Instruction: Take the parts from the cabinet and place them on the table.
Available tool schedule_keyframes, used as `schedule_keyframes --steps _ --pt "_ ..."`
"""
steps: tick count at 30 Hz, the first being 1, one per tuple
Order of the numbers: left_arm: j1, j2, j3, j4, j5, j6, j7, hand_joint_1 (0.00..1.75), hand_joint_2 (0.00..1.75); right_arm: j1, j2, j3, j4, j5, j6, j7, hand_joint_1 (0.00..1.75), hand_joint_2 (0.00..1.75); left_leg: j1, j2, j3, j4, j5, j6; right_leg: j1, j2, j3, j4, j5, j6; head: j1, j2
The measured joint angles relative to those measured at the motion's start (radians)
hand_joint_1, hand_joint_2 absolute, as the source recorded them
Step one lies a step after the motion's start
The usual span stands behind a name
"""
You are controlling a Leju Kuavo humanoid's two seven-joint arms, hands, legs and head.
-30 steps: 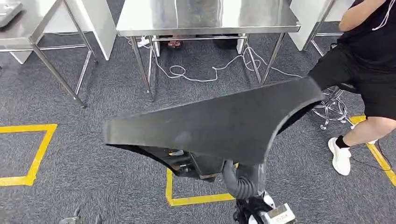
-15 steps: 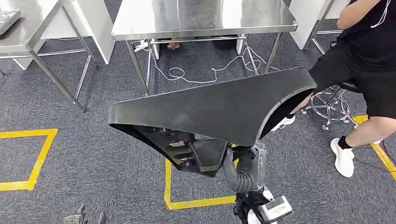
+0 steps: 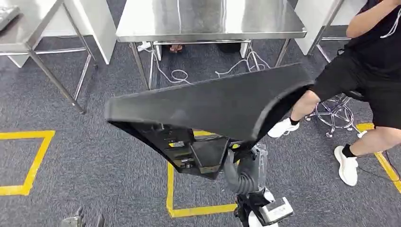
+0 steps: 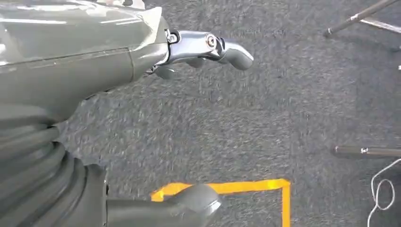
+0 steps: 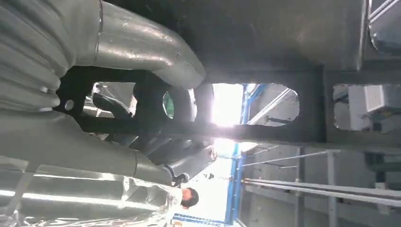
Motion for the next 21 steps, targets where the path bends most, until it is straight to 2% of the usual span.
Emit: schedule_keyframes --steps 1,2,3,4,5,6,7,8,9,11,12,13,14,16,17,18,19,20,21 --pt "0.001 0.000 0.000 0.000 0.002 0.000 0.000 0.00 1.75 0.003 -0.001 0.000 0.003 0.000 -0.001 0.000 1.75 1.75 -0.002 0.000 0.002 0.000 -0.005 0.003 0.000 0.000 -0.054 0.084 -0.022 -0.001 -0.001 0.000" --pt "0.002 0.000 0.001 0.000 0.005 0.000 0.000 0.00 1.75 0.005 -0.001 0.000 0.006 0.000 -0.003 0.000 1.75 1.75 -0.002 -0.002 0.004 0.001 -0.009 0.004 0.000 0.000 -0.094 0.136 -0.030 0.002 0.000 0.000" --pt "0.005 0.000 0.001 0.000 0.006 0.000 0.000 0.00 1.75 0.006 -0.001 0.000 0.009 0.000 -0.005 0.000 1.75 1.75 -0.002 -0.004 0.008 0.001 -0.013 0.002 0.000 0.000 -0.109 0.141 -0.018 0.009 0.001 0.000" --pt "0.006 0.000 0.000 0.000 0.006 0.000 0.000 0.00 1.75 0.006 -0.002 0.000 0.010 0.000 -0.007 0.000 1.75 1.75 -0.002 -0.007 0.014 0.002 -0.018 0.001 0.000 0.000 -0.101 0.102 0.011 0.018 0.000 0.000" --pt "0.008 0.000 0.001 0.000 0.006 0.000 0.000 0.00 1.75 0.006 -0.002 0.000 0.011 0.000 -0.008 0.000 1.75 1.75 -0.002 -0.009 0.023 0.002 -0.024 -0.003 0.000 0.000 -0.070 0.024 0.057 0.028 0.002 0.000" --pt "0.008 -0.001 0.001 0.000 0.006 0.000 0.000 0.00 1.75 0.006 -0.002 0.000 0.011 0.000 -0.008 0.000 1.75 1.75 -0.002 -0.012 0.034 0.002 -0.032 -0.007 -0.002 0.000 -0.026 -0.079 0.106 0.035 0.002 0.000" --pt "0.008 -0.001 0.001 0.000 0.006 0.000 0.000 0.00 1.75 0.005 -0.002 0.000 0.012 0.000 -0.008 0.000 1.75 1.75 -0.002 -0.013 0.037 0.002 -0.039 -0.012 -0.004 -0.001 0.000 -0.147 0.133 0.034 0.004 0.000" --pt "0.008 -0.001 0.000 0.000 0.006 0.000 0.000 0.00 1.75 0.005 0.000 0.000 0.013 0.000 -0.008 0.000 1.75 1.75 -0.014 -0.014 0.040 0.008 -0.052 -0.020 0.000 0.001 0.013 -0.159 0.133 0.023 0.005 0.000" --pt "0.008 -0.001 0.000 0.000 0.006 0.000 0.000 0.00 1.75 0.006 -0.001 0.000 0.013 0.000 -0.009 0.000 1.75 1.75 -0.010 -0.014 0.041 0.007 -0.054 -0.023 -0.002 0.001 0.013 -0.158 0.131 0.011 0.003 0.000" --pt "0.008 -0.001 0.001 0.000 0.008 0.000 0.000 0.00 1.75 0.005 -0.001 0.000 0.013 0.000 -0.010 0.000 1.75 1.75 -0.002 -0.013 0.045 0.005 -0.060 -0.033 0.006 0.003 0.013 -0.156 0.123 -0.003 0.003 0.000" --pt "0.008 0.001 0.001 -0.001 0.008 0.000 0.000 0.00 1.75 0.005 0.000 0.000 0.013 0.000 -0.010 0.000 1.75 1.75 0.001 -0.012 0.046 0.009 -0.067 -0.042 -0.004 0.003 0.021 -0.161 0.123 -0.012 0.002 0.000" --pt "0.008 -0.001 0.000 -0.001 0.007 -0.001 0.000 0.00 1.75 0.005 0.000 0.000 0.012 0.000 -0.011 0.000 1.75 1.75 0.003 -0.009 0.043 0.033 -0.075 -0.048 -0.006 0.004 0.030 -0.162 0.120 -0.020 0.001 0.000" --pt "0.008 -0.002 -0.001 -0.001 0.005 -0.005 0.000 0.00 1.75 0.005 0.002 0.000 0.012 0.000 -0.012 0.000 1.75 1.75 0.004 -0.005 0.017 0.089 -0.101 -0.051 -0.006 0.003 0.038 -0.162 0.113 -0.030 -0.005 0.000" --pt "0.010 -0.001 0.000 -0.001 0.006 -0.007 0.000 0.00 1.75 0.006 0.001 0.000 0.013 0.000 -0.016 0.000 1.75 1.75 0.007 -0.004 -0.073 0.245 -0.160 -0.059 -0.003 0.003 0.048 -0.162 0.104 -0.041 -0.004 0.000" --pt "0.011 -0.001 0.000 0.000 0.006 -0.009 0.000 0.00 1.75 0.008 0.001 0.000 0.013 0.000 -0.016 0.000 1.75 1.75 0.009 -0.004 -0.120 0.308 -0.172 -0.061 -0.002 0.003 0.053 -0.161 0.098 -0.040 -0.005 0.000" --pt "0.012 -0.001 0.000 0.000 0.006 -0.009 0.000 0.00 1.75 0.010 0.001 0.000 0.013 0.000 -0.018 0.000 1.75 1.75 0.010 -0.004 -0.146 0.326 -0.158 -0.061 -0.002 0.005 0.059 -0.161 0.092 -0.039 -0.005 0.000" --pt "0.011 -0.001 0.000 0.001 0.006 -0.011 0.000 0.00 1.75 0.011 0.001 0.000 0.013 0.000 -0.019 0.000 1.75 1.75 0.010 -0.003 -0.146 0.294 -0.118 -0.060 -0.002 0.007 0.068 -0.161 0.084 -0.036 -0.005 0.000" --pt "0.010 -0.001 0.000 0.001 0.006 -0.012 0.000 0.00 1.75 0.011 0.001 0.000 0.013 0.000 -0.019 0.000 1.75 1.75 0.010 -0.002 -0.123 0.223 -0.061 -0.057 -0.002 0.008 0.081 -0.161 0.076 -0.034 -0.005 0.000" --pt "0.008 0.000 0.000 0.001 0.005 -0.013 0.000 0.00 1.75 0.011 0.001 0.000 0.013 0.000 -0.020 0.000 1.75 1.75 0.010 -0.001 -0.087 0.134 -0.006 -0.051 -0.002 0.008 0.094 -0.162 0.067 -0.031 -0.005 0.000"
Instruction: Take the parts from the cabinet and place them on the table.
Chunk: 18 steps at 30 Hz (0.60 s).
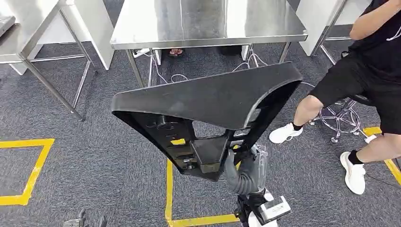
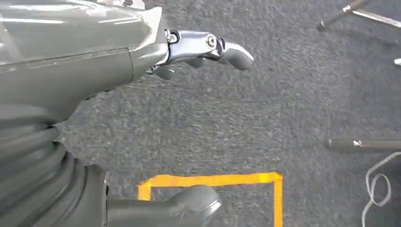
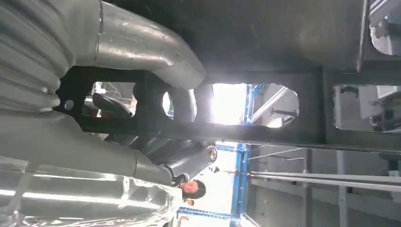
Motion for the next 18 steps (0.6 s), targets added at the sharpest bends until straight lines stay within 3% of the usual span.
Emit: schedule_keyframes --steps 1,2,4,5,7,8,9,11,12,13,14,16,17,18 --pt "-0.001 0.001 0.000 0.000 0.000 -0.003 0.000 0.00 1.75 0.000 0.000 0.000 0.000 0.000 -0.002 0.000 1.75 1.75 -0.001 0.002 0.034 -0.083 0.039 0.008 0.000 0.000 0.008 -0.002 -0.008 0.004 -0.001 0.000" --pt "-0.005 0.002 0.000 0.001 0.000 -0.006 0.000 0.00 1.75 -0.001 0.000 0.000 0.001 0.000 -0.006 0.000 1.75 1.75 -0.009 0.004 0.048 -0.097 0.009 0.013 0.007 -0.001 0.015 -0.004 -0.016 0.012 0.001 0.000" --pt "-0.007 0.003 0.000 0.001 0.000 -0.007 0.000 0.00 1.75 0.000 0.001 0.000 0.001 0.000 -0.008 0.000 1.75 1.75 -0.017 0.001 0.051 -0.107 0.005 0.025 0.006 -0.001 0.012 -0.013 -0.019 0.024 -0.001 0.000" --pt "-0.007 0.002 0.000 0.001 0.000 -0.007 0.000 0.00 1.75 0.000 0.001 0.000 0.002 0.000 -0.008 0.000 1.75 1.75 -0.018 0.000 0.051 -0.113 0.002 0.033 0.012 -0.001 0.026 0.006 -0.009 0.033 0.000 0.000" --pt "-0.007 0.003 0.000 0.002 0.000 -0.007 0.000 0.00 1.75 -0.001 0.001 -0.002 0.002 0.000 -0.008 0.000 1.75 1.75 -0.012 -0.002 0.084 -0.126 0.002 0.048 0.010 -0.003 0.019 0.022 -0.027 0.039 0.000 0.000" --pt "-0.010 0.003 0.000 0.003 0.000 -0.007 0.000 0.00 1.75 -0.005 0.002 -0.002 0.003 0.000 -0.008 0.000 1.75 1.75 -0.012 -0.003 0.093 -0.128 -0.004 0.054 0.009 -0.003 -0.003 0.072 -0.037 0.038 0.001 0.000" --pt "-0.015 0.003 0.001 0.005 0.001 -0.007 0.000 0.00 1.75 -0.009 0.002 -0.002 0.004 -0.001 -0.008 0.000 1.75 1.75 -0.012 -0.003 0.095 -0.127 -0.008 0.059 0.009 -0.003 -0.050 0.147 -0.058 0.033 0.002 0.000" --pt "-0.020 0.004 0.001 0.008 0.001 -0.007 0.000 0.00 1.75 -0.008 0.001 -0.002 0.011 -0.001 -0.008 0.000 1.75 1.75 -0.013 -0.005 0.100 -0.127 -0.019 0.060 0.007 -0.003 -0.153 0.287 -0.108 0.032 0.003 0.000" --pt "-0.019 0.004 0.001 0.010 0.001 -0.007 0.000 0.00 1.75 -0.008 0.001 -0.002 0.014 -0.004 -0.008 0.000 1.75 1.75 -0.013 -0.006 0.106 -0.127 -0.024 0.058 0.007 -0.003 -0.185 0.315 -0.110 0.034 0.004 0.000" --pt "-0.019 0.004 0.001 0.011 0.001 -0.008 0.000 0.00 1.75 -0.009 0.001 -0.002 0.018 -0.004 -0.008 0.000 1.75 1.75 -0.013 -0.007 0.114 -0.127 -0.031 0.056 0.005 -0.003 -0.192 0.297 -0.090 0.043 0.003 0.000" --pt "-0.020 0.004 0.001 0.015 0.001 -0.008 0.000 0.00 1.75 -0.010 0.001 -0.002 0.021 -0.004 -0.008 0.000 1.75 1.75 -0.013 -0.009 0.126 -0.126 -0.040 0.054 0.004 -0.003 -0.177 0.234 -0.045 0.057 0.005 0.000" --pt "-0.021 0.004 0.001 0.016 0.001 -0.008 0.000 0.00 1.75 -0.011 0.002 -0.003 0.024 -0.004 -0.008 0.000 1.75 1.75 -0.013 -0.011 0.153 -0.126 -0.060 0.045 -0.001 -0.004 -0.117 0.055 0.060 0.076 0.007 0.000" --pt "-0.022 0.004 0.001 0.019 0.001 -0.008 0.000 0.00 1.75 -0.012 0.001 -0.002 0.027 -0.006 -0.008 0.000 1.75 1.75 -0.016 -0.012 0.161 -0.123 -0.069 0.039 0.001 -0.007 -0.114 0.022 0.068 0.068 0.008 0.000" --pt "-0.023 0.005 0.001 0.021 0.002 -0.010 0.000 0.00 1.75 -0.016 0.002 -0.003 0.031 -0.010 -0.007 0.000 1.75 1.75 -0.019 -0.014 0.160 -0.124 -0.077 0.032 0.005 -0.010 -0.109 0.017 0.035 0.039 0.008 0.000"
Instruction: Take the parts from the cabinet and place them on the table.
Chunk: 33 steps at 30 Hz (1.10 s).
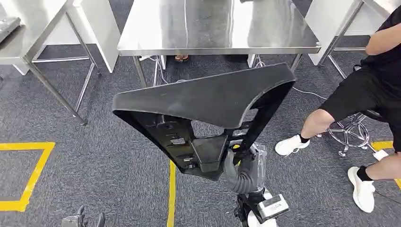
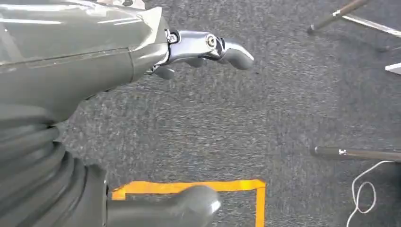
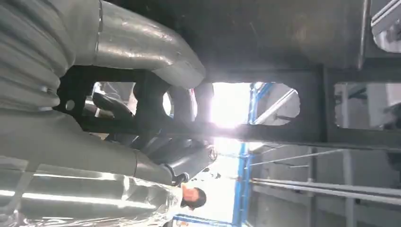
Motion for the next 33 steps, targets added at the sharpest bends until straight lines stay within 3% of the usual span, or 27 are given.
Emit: schedule_keyframes --steps 1,2,4,6,8,9,10,11,13,14,15,16,17,18,19,20,21,23,24,25,26,27,29,30,31,32,33 --pt "-0.001 0.000 0.000 0.002 0.005 -0.010 0.001 0.00 1.75 -0.002 0.001 -0.001 0.003 -0.002 0.000 0.000 1.75 1.75 0.000 0.003 -0.002 -0.001 -0.008 -0.008 0.002 0.003 0.014 0.001 0.022 -0.006 -0.003 0.000" --pt "-0.001 0.001 0.002 0.003 0.013 -0.020 0.001 0.00 1.75 -0.004 0.000 -0.001 0.005 -0.004 0.000 0.000 1.75 1.75 0.002 0.003 0.006 0.007 -0.007 -0.012 -0.001 0.003 0.004 -0.002 0.019 -0.016 -0.003 0.000" --pt "-0.005 0.002 0.010 0.003 0.020 -0.031 0.000 0.00 1.75 -0.007 0.005 -0.002 0.008 -0.007 0.000 0.000 1.75 1.75 0.007 0.005 0.008 0.024 -0.013 -0.019 -0.007 0.007 0.037 -0.005 0.013 -0.026 -0.002 0.000" --pt "-0.008 -0.002 0.015 0.004 0.021 -0.036 0.000 0.00 1.75 -0.014 0.007 -0.003 0.010 -0.006 0.000 0.000 1.75 1.75 0.011 0.013 -0.049 0.127 -0.015 -0.027 -0.006 0.006 0.057 -0.006 -0.002 -0.042 -0.006 0.000" --pt "-0.008 -0.001 0.025 0.007 0.021 -0.037 0.000 0.00 1.75 -0.016 0.008 -0.003 0.016 -0.006 0.001 0.000 1.75 1.75 0.012 0.014 -0.146 0.248 -0.065 -0.036 -0.001 0.008 0.069 -0.006 -0.016 -0.049 -0.005 0.000" --pt "-0.005 -0.001 0.027 0.008 0.021 -0.039 0.000 0.00 1.75 -0.015 0.008 -0.003 0.020 -0.006 0.001 0.000 1.75 1.75 0.012 0.014 -0.183 0.274 -0.087 -0.039 0.001 0.010 0.077 -0.006 -0.024 -0.049 -0.007 0.000" --pt "-0.004 -0.001 0.029 0.008 0.021 -0.041 0.000 0.00 1.75 -0.015 0.011 -0.003 0.024 -0.006 0.002 0.000 1.75 1.75 0.012 0.014 -0.201 0.267 -0.084 -0.039 0.002 0.012 0.086 -0.006 -0.032 -0.049 -0.005 0.000" --pt "-0.003 -0.002 0.031 0.008 0.021 -0.043 0.000 0.00 1.75 -0.018 0.013 -0.004 0.026 -0.006 0.002 0.000 1.75 1.75 0.012 0.014 -0.201 0.228 -0.052 -0.035 0.003 0.014 0.099 -0.006 -0.041 -0.048 -0.007 0.000" --pt "-0.004 -0.002 0.036 0.008 0.020 -0.050 0.000 0.00 1.75 -0.025 0.019 -0.003 0.028 -0.005 0.002 0.000 1.75 1.75 0.007 0.014 -0.161 0.084 0.066 -0.018 0.006 0.014 0.125 -0.008 -0.060 -0.045 -0.006 0.000" --pt "-0.004 -0.001 0.042 0.008 0.018 -0.053 0.000 0.00 1.75 -0.029 0.021 -0.004 0.030 -0.005 0.002 0.000 1.75 1.75 0.002 0.014 -0.145 0.039 0.122 -0.007 0.004 0.014 0.127 -0.010 -0.068 -0.042 -0.004 0.000" --pt "-0.004 -0.002 0.044 0.009 0.017 -0.054 0.000 0.00 1.75 -0.031 0.022 -0.004 0.032 -0.005 0.001 0.000 1.75 1.75 -0.009 0.016 -0.158 0.053 0.086 -0.001 0.007 0.018 0.140 -0.015 -0.072 -0.036 0.000 0.000" --pt "-0.006 -0.002 0.044 0.008 0.015 -0.059 0.000 0.00 1.75 -0.033 0.023 -0.004 0.032 -0.005 0.001 0.000 1.75 1.75 -0.014 0.010 -0.143 0.031 0.086 0.009 0.004 0.018 0.136 -0.019 -0.076 -0.028 -0.008 0.000" --pt "-0.006 -0.002 0.045 0.008 0.012 -0.060 0.000 0.00 1.75 -0.031 0.026 -0.004 0.032 -0.005 0.001 0.001 1.75 1.75 -0.015 0.009 -0.140 0.017 0.098 0.019 0.009 0.017 0.153 -0.010 -0.070 -0.021 -0.008 0.000" --pt "-0.007 -0.002 0.048 0.008 0.012 -0.061 0.000 0.00 1.75 -0.030 0.025 -0.004 0.032 -0.003 0.001 0.001 1.75 1.75 -0.017 0.011 -0.129 0.014 0.094 0.025 0.015 0.017 0.155 -0.011 -0.063 -0.007 -0.007 0.000" --pt "-0.008 -0.003 0.049 0.007 0.011 -0.062 0.000 0.00 1.75 -0.033 0.026 -0.004 0.032 -0.003 0.001 0.001 1.75 1.75 -0.007 0.009 -0.105 0.001 0.101 0.034 0.017 0.016 0.153 -0.003 -0.072 -0.008 -0.007 0.000" --pt "-0.008 -0.005 0.049 0.007 0.011 -0.065 0.000 0.00 1.75 -0.033 0.025 -0.005 0.031 -0.002 0.001 0.000 1.75 1.75 -0.007 0.011 -0.090 -0.006 0.098 0.033 0.013 0.016 0.135 0.037 -0.077 -0.009 -0.007 0.000" --pt "-0.011 -0.005 0.050 0.007 0.010 -0.068 0.000 0.00 1.75 -0.036 0.025 -0.005 0.030 0.001 0.001 0.000 1.75 1.75 -0.005 0.012 -0.084 -0.007 0.094 0.040 0.013 0.016 0.097 0.106 -0.086 -0.009 -0.005 0.000" --pt "-0.012 -0.006 0.050 0.007 0.009 -0.070 0.000 0.00 1.75 -0.032 0.022 -0.005 0.030 0.002 0.001 0.000 1.75 1.75 -0.005 0.010 -0.076 -0.007 0.081 0.041 0.007 0.016 -0.002 0.238 -0.131 -0.008 -0.005 0.000" --pt "-0.012 -0.007 0.050 0.007 0.008 -0.071 0.000 0.00 1.75 -0.030 0.021 -0.005 0.030 0.003 0.001 0.002 1.75 1.75 -0.005 0.009 -0.070 -0.006 0.074 0.040 0.004 0.016 -0.040 0.276 -0.157 -0.004 -0.004 0.000" --pt "-0.010 -0.008 0.050 0.007 0.007 -0.071 0.000 0.00 1.75 -0.030 0.021 -0.006 0.030 0.003 0.001 0.003 1.75 1.75 -0.004 0.008 -0.061 -0.006 0.067 0.037 0.000 0.015 -0.064 0.280 -0.163 0.000 -0.004 0.000" --pt "-0.009 -0.009 0.050 0.007 0.005 -0.071 0.000 0.00 1.75 -0.031 0.020 -0.006 0.030 0.004 0.002 0.003 1.75 1.75 -0.003 0.006 -0.051 -0.006 0.057 0.034 -0.004 0.015 -0.067 0.247 -0.149 0.009 -0.005 0.000" --pt "-0.009 -0.010 0.051 0.007 0.004 -0.072 0.000 0.00 1.75 -0.031 0.021 -0.006 0.029 0.004 0.002 0.004 1.75 1.75 -0.001 0.004 -0.037 -0.006 0.047 0.028 -0.009 0.014 -0.053 0.184 -0.110 0.017 -0.004 0.000" --pt "-0.009 -0.011 0.052 0.007 0.002 -0.074 0.000 0.00 1.75 -0.033 0.021 -0.006 0.030 0.006 0.006 0.009 1.75 1.75 0.000 0.002 -0.025 -0.006 0.026 0.016 -0.020 0.010 -0.014 0.032 0.008 0.052 -0.002 0.000" --pt "-0.011 -0.011 0.052 0.007 0.002 -0.074 0.001 0.00 1.75 -0.034 0.021 -0.006 0.029 0.006 0.007 0.010 1.75 1.75 -0.004 0.002 -0.006 0.006 0.012 0.009 -0.017 -0.003 -0.017 0.001 0.019 0.045 0.001 0.000" --pt "-0.010 -0.011 0.053 0.007 0.002 -0.075 -0.001 0.00 1.75 -0.037 0.021 -0.006 0.029 0.006 0.009 0.017 1.75 1.75 -0.006 0.002 -0.009 0.000 0.002 0.000 -0.014 -0.008 -0.001 0.006 0.011 0.020 0.000 0.000" --pt "-0.011 -0.011 0.054 0.007 0.002 -0.076 0.000 0.00 1.75 -0.038 0.024 -0.007 0.027 0.006 0.010 0.018 1.75 1.75 -0.003 0.003 -0.009 -0.002 -0.003 -0.008 -0.011 -0.003 0.003 0.005 0.029 0.008 -0.005 0.000" --pt "-0.012 -0.011 0.054 0.007 0.002 -0.076 0.000 0.00 1.75 -0.043 0.024 -0.009 0.026 0.006 0.010 0.019 1.75 1.75 0.000 0.004 0.001 0.016 0.002 -0.013 -0.012 -0.001 0.006 0.001 0.028 -0.005 -0.002 0.000"
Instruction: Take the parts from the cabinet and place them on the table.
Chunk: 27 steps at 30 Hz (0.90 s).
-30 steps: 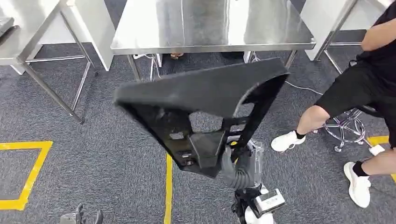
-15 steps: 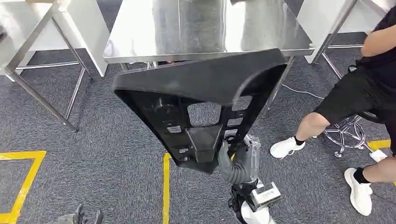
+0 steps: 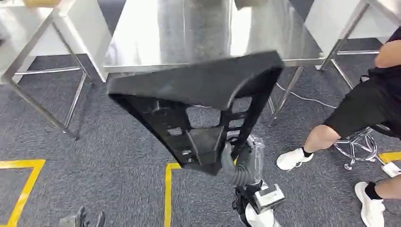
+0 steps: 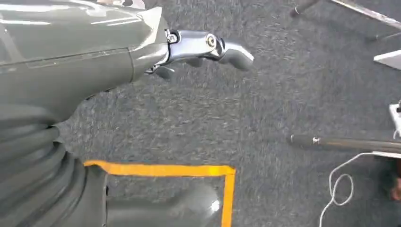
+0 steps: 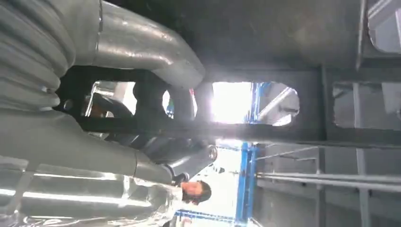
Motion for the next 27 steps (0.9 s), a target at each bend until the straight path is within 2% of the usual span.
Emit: schedule_keyframes --steps 1,2,3,4,6,7,8,9,10,11,12,13,14,15,16,17,18,20,21,22,23,24,25,26,27 --pt "-0.001 -0.001 0.000 0.000 0.000 0.000 0.000 0.00 1.75 -0.005 0.003 0.000 -0.001 0.000 0.001 0.002 1.75 1.75 0.005 0.002 0.001 0.001 -0.005 -0.002 -0.003 0.003 0.014 0.000 -0.002 -0.006 -0.002 0.000" --pt "-0.003 -0.001 0.000 0.000 0.000 -0.001 0.000 0.00 1.75 -0.007 0.005 -0.001 -0.003 0.000 0.002 0.002 1.75 1.75 0.010 0.006 -0.019 0.033 -0.002 -0.005 -0.004 0.004 0.022 -0.004 -0.003 -0.012 -0.002 0.000" --pt "-0.005 -0.003 -0.001 0.000 -0.003 -0.002 0.000 0.00 1.75 -0.012 0.007 -0.001 -0.005 0.001 0.002 0.002 1.75 1.75 0.010 0.008 -0.053 0.092 0.001 -0.010 -0.003 0.004 0.028 -0.004 -0.009 -0.020 -0.003 0.000" --pt "-0.007 -0.003 -0.001 0.000 -0.002 -0.003 0.000 0.00 1.75 -0.015 0.009 -0.001 -0.005 0.001 0.002 0.002 1.75 1.75 0.011 0.009 -0.104 0.170 -0.013 -0.016 -0.002 0.004 0.033 -0.004 -0.015 -0.028 -0.005 0.000" --pt "-0.002 -0.003 0.000 0.000 -0.002 -0.003 0.000 0.00 1.75 -0.014 0.010 -0.001 -0.005 0.002 0.004 0.005 1.75 1.75 0.011 0.009 -0.194 0.281 -0.080 -0.024 0.001 0.005 0.049 -0.004 -0.032 -0.033 -0.005 0.000" --pt "-0.001 -0.003 0.000 0.001 -0.002 -0.003 0.000 0.00 1.75 -0.013 0.010 -0.001 -0.005 0.001 0.005 0.005 1.75 1.75 0.011 0.009 -0.221 0.293 -0.101 -0.025 0.002 0.007 0.060 -0.004 -0.040 -0.033 -0.004 0.000" --pt "-0.001 -0.003 0.000 0.002 -0.002 -0.003 0.000 0.00 1.75 -0.013 0.010 -0.001 -0.005 0.002 0.005 0.005 1.75 1.75 0.011 0.010 -0.230 0.273 -0.099 -0.023 0.003 0.009 0.071 -0.004 -0.050 -0.033 -0.005 0.000" --pt "-0.001 -0.003 0.000 0.002 -0.002 -0.003 0.000 0.00 1.75 -0.013 0.010 -0.001 -0.005 0.001 0.007 0.005 1.75 1.75 0.011 0.010 -0.220 0.216 -0.067 -0.019 0.003 0.010 0.088 -0.004 -0.061 -0.032 -0.005 0.000" --pt "-0.001 -0.002 0.001 0.002 -0.002 -0.003 0.000 0.00 1.75 -0.013 0.010 -0.001 -0.005 0.002 0.008 0.005 1.75 1.75 0.010 0.010 -0.200 0.144 -0.012 -0.013 0.004 0.010 0.102 -0.005 -0.071 -0.030 -0.005 0.000" --pt "-0.001 -0.002 0.002 0.002 -0.002 -0.002 0.000 0.00 1.75 -0.014 0.012 -0.001 -0.005 0.002 0.008 0.005 1.75 1.75 0.007 0.011 -0.174 0.060 0.066 -0.001 0.005 0.009 0.112 -0.007 -0.080 -0.027 -0.005 0.000" --pt "0.000 -0.001 0.002 0.002 -0.001 0.000 0.000 0.00 1.75 -0.015 0.014 -0.001 -0.005 0.002 0.009 0.006 1.75 1.75 0.002 0.008 -0.163 0.017 0.131 0.009 0.006 0.010 0.116 -0.006 -0.088 -0.024 -0.004 0.000" --pt "-0.001 0.000 0.004 0.003 -0.001 0.003 0.000 0.00 1.75 -0.016 0.015 -0.001 -0.003 0.002 0.011 0.007 1.75 1.75 -0.006 0.009 -0.166 0.030 0.083 0.016 0.009 0.018 0.125 -0.009 -0.096 -0.015 -0.006 0.000" --pt "0.000 0.000 0.004 0.002 -0.001 0.005 0.000 0.00 1.75 -0.018 0.015 -0.001 -0.003 0.002 0.011 0.010 1.75 1.75 -0.009 0.004 -0.161 0.024 0.086 0.021 0.009 0.017 0.120 -0.016 -0.102 -0.007 -0.006 0.000" --pt "0.001 0.000 0.005 0.002 -0.001 0.006 0.000 0.00 1.75 -0.018 0.016 -0.001 -0.003 0.003 0.014 0.012 1.75 1.75 -0.009 0.001 -0.155 0.006 0.092 0.029 0.016 0.016 0.142 0.004 -0.091 0.000 -0.007 0.000" --pt "0.001 0.000 0.006 0.002 -0.001 0.006 0.000 0.00 1.75 -0.020 0.017 -0.001 -0.003 0.004 0.017 0.012 1.75 1.75 -0.009 0.002 -0.139 0.003 0.098 0.037 0.019 0.018 0.150 0.000 -0.088 0.008 -0.008 0.000" --pt "0.001 0.000 0.007 0.002 -0.001 0.006 0.000 0.00 1.75 -0.023 0.017 -0.001 -0.003 0.003 0.020 0.014 1.75 1.75 0.000 0.003 -0.114 0.000 0.105 0.043 0.019 0.017 0.141 0.013 -0.109 0.011 -0.008 0.000" --pt "-0.001 -0.002 0.008 0.002 -0.001 0.006 0.000 0.00 1.75 -0.027 0.018 -0.001 -0.003 0.004 0.021 0.014 1.75 1.75 -0.003 0.004 -0.105 0.000 0.099 0.045 0.016 0.015 0.139 0.040 -0.120 0.015 -0.004 0.000" --pt "-0.002 -0.002 0.010 0.002 -0.001 0.007 0.000 0.00 1.75 -0.031 0.018 -0.001 -0.002 0.004 0.023 0.014 1.75 1.75 -0.004 0.004 -0.099 0.001 0.096 0.054 0.014 0.015 0.053 0.169 -0.150 0.007 -0.004 0.000" --pt "-0.002 -0.002 0.011 0.002 -0.001 0.008 0.000 0.00 1.75 -0.030 0.018 -0.002 -0.002 0.005 0.024 0.015 1.75 1.75 -0.005 0.003 -0.097 0.001 0.090 0.055 0.012 0.015 0.005 0.228 -0.178 0.006 -0.003 0.000" --pt "-0.001 -0.002 0.013 0.002 -0.001 0.008 0.000 0.00 1.75 -0.029 0.018 -0.002 0.001 0.005 0.026 0.015 1.75 1.75 -0.005 0.001 -0.092 0.001 0.083 0.054 0.012 0.015 -0.031 0.256 -0.205 0.006 -0.003 0.000" --pt "0.000 -0.002 0.013 0.002 -0.001 0.008 0.000 0.00 1.75 -0.029 0.018 -0.003 0.003 0.005 0.026 0.016 1.75 1.75 -0.005 -0.002 -0.085 0.002 0.076 0.052 0.010 0.015 -0.044 0.244 -0.207 0.013 -0.003 0.000" --pt "0.000 -0.002 0.014 0.002 -0.001 0.007 0.000 0.00 1.75 -0.029 0.018 -0.004 0.004 0.005 0.027 0.017 1.75 1.75 -0.005 -0.004 -0.076 0.002 0.069 0.049 0.008 0.015 -0.040 0.200 -0.185 0.022 -0.003 0.000" --pt "0.000 -0.003 0.014 0.002 -0.001 0.007 0.000 0.00 1.75 -0.030 0.018 -0.004 0.005 0.006 0.029 0.017 1.75 1.75 -0.005 -0.007 -0.064 0.002 0.061 0.046 0.005 0.015 -0.022 0.126 -0.135 0.039 -0.003 0.000" --pt "0.000 -0.004 0.015 0.002 -0.001 0.008 0.000 0.00 1.75 -0.031 0.019 -0.004 0.006 0.007 0.031 0.017 1.75 1.75 -0.005 -0.007 -0.054 0.002 0.052 0.042 0.004 0.014 0.001 0.044 -0.072 0.055 -0.002 0.000" --pt "-0.001 -0.005 0.015 0.002 -0.001 0.008 0.000 0.00 1.75 -0.031 0.019 -0.004 0.008 0.008 0.032 0.017 1.75 1.75 -0.005 -0.008 -0.053 0.002 0.046 0.037 0.003 0.007 0.010 0.016 -0.008 0.055 -0.003 0.000"
